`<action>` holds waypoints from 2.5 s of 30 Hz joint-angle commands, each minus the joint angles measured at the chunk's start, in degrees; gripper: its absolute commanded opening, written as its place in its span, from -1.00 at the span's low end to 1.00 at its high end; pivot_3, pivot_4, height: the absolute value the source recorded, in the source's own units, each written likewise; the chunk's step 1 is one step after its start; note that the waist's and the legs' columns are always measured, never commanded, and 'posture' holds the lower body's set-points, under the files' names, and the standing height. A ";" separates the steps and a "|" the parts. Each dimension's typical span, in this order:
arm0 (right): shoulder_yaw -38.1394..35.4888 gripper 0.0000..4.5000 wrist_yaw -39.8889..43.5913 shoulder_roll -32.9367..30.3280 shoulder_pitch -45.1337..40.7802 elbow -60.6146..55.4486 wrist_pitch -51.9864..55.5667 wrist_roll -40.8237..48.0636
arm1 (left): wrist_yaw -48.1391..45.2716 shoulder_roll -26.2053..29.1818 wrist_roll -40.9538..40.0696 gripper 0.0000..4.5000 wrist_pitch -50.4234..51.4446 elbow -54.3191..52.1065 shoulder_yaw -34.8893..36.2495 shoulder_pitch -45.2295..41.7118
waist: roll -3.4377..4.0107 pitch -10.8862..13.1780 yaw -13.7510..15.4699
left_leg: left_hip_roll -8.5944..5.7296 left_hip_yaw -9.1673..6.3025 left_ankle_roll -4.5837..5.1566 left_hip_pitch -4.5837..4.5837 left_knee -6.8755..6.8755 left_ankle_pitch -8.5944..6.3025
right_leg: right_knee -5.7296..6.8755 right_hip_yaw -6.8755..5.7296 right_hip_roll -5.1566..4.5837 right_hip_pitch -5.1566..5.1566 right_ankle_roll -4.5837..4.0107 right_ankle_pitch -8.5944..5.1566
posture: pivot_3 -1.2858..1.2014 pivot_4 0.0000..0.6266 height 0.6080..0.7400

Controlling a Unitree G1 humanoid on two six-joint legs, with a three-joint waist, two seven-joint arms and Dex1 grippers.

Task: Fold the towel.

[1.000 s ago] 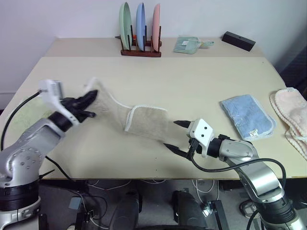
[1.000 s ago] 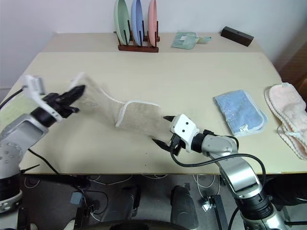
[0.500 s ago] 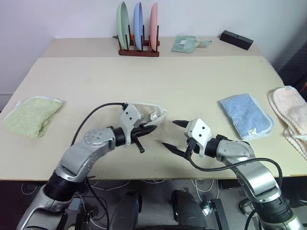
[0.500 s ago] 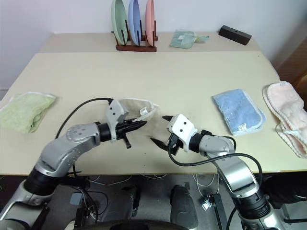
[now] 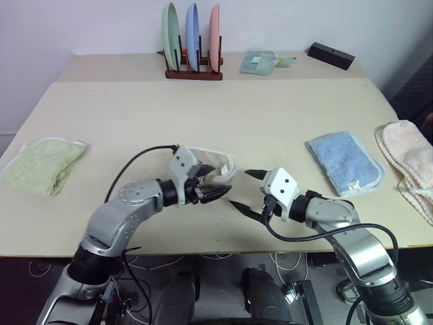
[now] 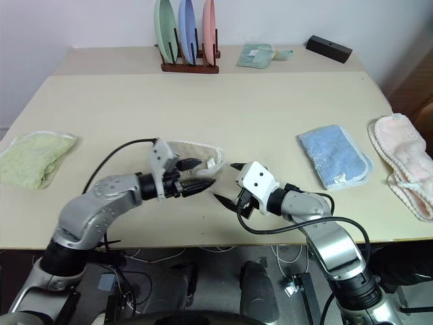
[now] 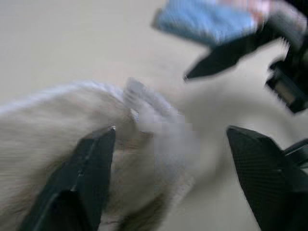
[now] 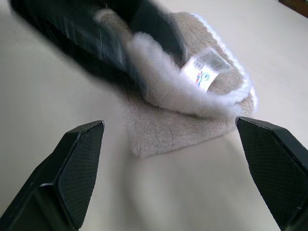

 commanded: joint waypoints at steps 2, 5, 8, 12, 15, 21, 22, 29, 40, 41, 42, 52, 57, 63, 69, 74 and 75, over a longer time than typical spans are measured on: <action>-3.33 0.16 0.26 -0.27 -2.52 -1.03 0.56 2.04 | -2.16 3.48 -9.66 0.12 2.41 -2.72 13.16 1.96 | 0.00 0.00 -0.46 | 0.00 -0.02 0.00 0.02 0.00 0.00 | 0.02 -0.01 0.00 0.00 0.00 0.00 | 0.03 -0.52 1.00; -4.11 -0.54 -0.64 2.00 -6.19 -1.02 2.30 4.13 | -0.29 5.48 -8.18 -0.56 1.19 0.53 17.28 1.55 | 0.01 0.01 -0.48 | 0.02 -0.02 0.00 0.06 0.00 0.00 | 0.08 -0.01 0.02 0.01 -0.01 0.00 | 0.03 -0.52 1.00; -3.61 -0.99 -2.76 5.37 -10.83 0.63 4.87 5.13 | 2.01 6.01 -1.02 -0.99 -2.63 4.93 14.99 -0.40 | 0.01 0.00 -0.29 | 0.01 -0.01 0.00 0.09 0.00 0.00 | 0.08 -0.01 0.02 0.04 0.00 0.00 | 0.03 -0.52 1.00; -0.74 -0.99 -5.18 10.35 -17.36 5.34 7.95 4.48 | 0.62 4.34 4.89 -0.99 -7.63 8.83 9.77 -2.44 | 0.00 0.00 -0.19 | -0.02 -0.01 -0.01 0.07 0.02 0.01 | 0.05 -0.01 0.01 0.04 0.16 0.10 | 0.03 -0.52 1.00; 3.14 -0.99 -6.29 14.44 -20.91 12.71 8.21 2.62 | -0.48 1.96 8.46 -0.99 -10.56 13.25 5.57 -3.50 | 0.00 0.00 -0.36 | -0.03 -0.01 -0.01 0.07 -0.02 0.01 | 0.04 -0.01 0.01 0.02 0.19 0.12 | 0.03 -0.52 1.00; 8.45 -0.99 -7.62 18.34 -19.77 27.88 4.35 -2.47 | -2.66 -1.79 13.64 -0.99 -15.14 21.64 0.48 -1.63 | 0.02 -0.01 -0.63 | -0.02 0.01 -0.03 0.09 -0.09 0.02 | 0.10 0.01 0.02 -0.07 0.21 0.14 | 0.03 -0.52 1.00; 8.99 -0.99 -7.71 18.40 -19.16 29.45 3.47 -3.29 | -2.89 -2.22 14.43 -0.99 -15.99 23.01 0.05 -1.19 | 0.03 -0.01 -0.62 | -0.02 0.01 -0.03 0.11 -0.09 0.02 | 0.14 0.00 0.02 -0.05 0.21 0.14 | 0.03 -0.52 1.00; 8.85 -0.99 -7.75 17.98 -17.20 31.22 -1.66 -5.99 | -4.16 -4.84 16.11 -0.99 -21.25 27.12 0.70 0.51 | 0.10 -0.14 -0.55 | -0.02 0.00 -0.03 0.25 -0.06 0.02 | 0.17 0.00 0.02 0.10 0.21 0.13 | 0.03 -0.52 1.00; -7.72 0.45 -7.22 17.32 -15.38 8.35 23.44 15.82 | -8.33 3.49 11.06 -1.00 -23.20 11.88 11.66 7.00 | 0.13 -0.08 -0.69 | 0.03 -0.04 -0.02 0.15 -0.12 0.02 | 0.25 0.00 0.04 -0.08 0.20 0.13 | 0.03 -0.52 1.00; -9.24 0.67 -8.34 17.55 -15.05 7.40 26.46 17.39 | -9.32 4.85 10.87 -1.00 -23.06 10.78 12.16 8.05 | 0.13 -0.09 -0.66 | 0.03 -0.04 -0.02 0.15 -0.12 0.02 | 0.24 0.00 0.04 -0.07 0.19 0.12 | 0.03 -0.52 1.00; -11.33 0.90 -10.46 18.29 -14.74 7.25 30.27 18.67 | -10.93 6.45 10.06 -1.00 -22.72 9.11 12.72 9.58 | 0.14 -0.08 -0.62 | 0.02 -0.03 -0.02 0.15 -0.14 0.02 | 0.21 0.01 0.03 -0.07 0.19 0.12 | 0.03 -0.52 1.00; -17.44 0.97 -18.78 24.65 -15.82 13.91 42.97 23.52 | -15.48 9.70 8.20 -1.00 -22.11 2.62 12.10 15.94 | 0.18 -0.05 -0.70 | 0.02 0.02 -0.02 0.13 -0.18 0.01 | 0.16 0.03 0.02 -0.10 -0.03 0.01 | 0.03 -0.52 1.00; -16.15 0.97 -20.16 28.38 -17.43 16.84 42.97 23.80 | -16.33 9.95 8.90 -1.00 -22.12 1.44 11.10 16.78 | 0.18 -0.06 -0.92 | 0.04 0.03 -0.02 0.16 -0.27 0.02 | 0.18 0.03 0.04 -0.13 0.00 0.03 | 0.03 -0.52 1.00; -16.16 0.17 -21.50 31.94 -19.38 20.46 40.94 23.39 | -14.77 8.94 7.83 -1.00 -19.92 0.11 10.39 15.76 | 0.20 -0.05 -0.82 | 0.04 0.03 -0.02 0.16 -0.29 0.02 | 0.18 0.03 0.05 -0.14 0.17 0.12 | 0.03 -0.52 1.00; -18.51 -0.97 -22.51 33.33 -19.52 18.53 40.81 25.33 | -14.21 8.60 7.97 -1.00 -19.49 -0.57 10.12 16.24 | 0.20 -0.05 -0.77 | 0.04 0.02 -0.02 0.17 -0.29 0.02 | 0.18 0.02 0.05 -0.14 0.18 0.12 | 0.03 -0.52 1.00; -27.37 -0.97 -25.15 32.13 -22.48 10.50 36.40 30.22 | -13.58 7.86 8.01 -1.00 -19.47 -0.15 9.60 15.33 | 0.23 -0.03 -0.67 | 0.04 0.02 -0.02 0.14 -0.30 0.02 | 0.17 0.02 0.05 -0.16 0.18 0.12 | 0.03 -0.52 1.00; -29.96 -0.97 -26.58 31.37 -23.48 9.43 35.93 31.29 | -13.44 7.61 7.92 -1.00 -19.41 0.14 9.52 14.87 | 0.24 -0.02 -0.62 | 0.04 0.02 -0.02 0.14 -0.29 0.02 | 0.17 0.03 0.05 -0.16 0.18 0.12 | 0.03 -0.52 1.00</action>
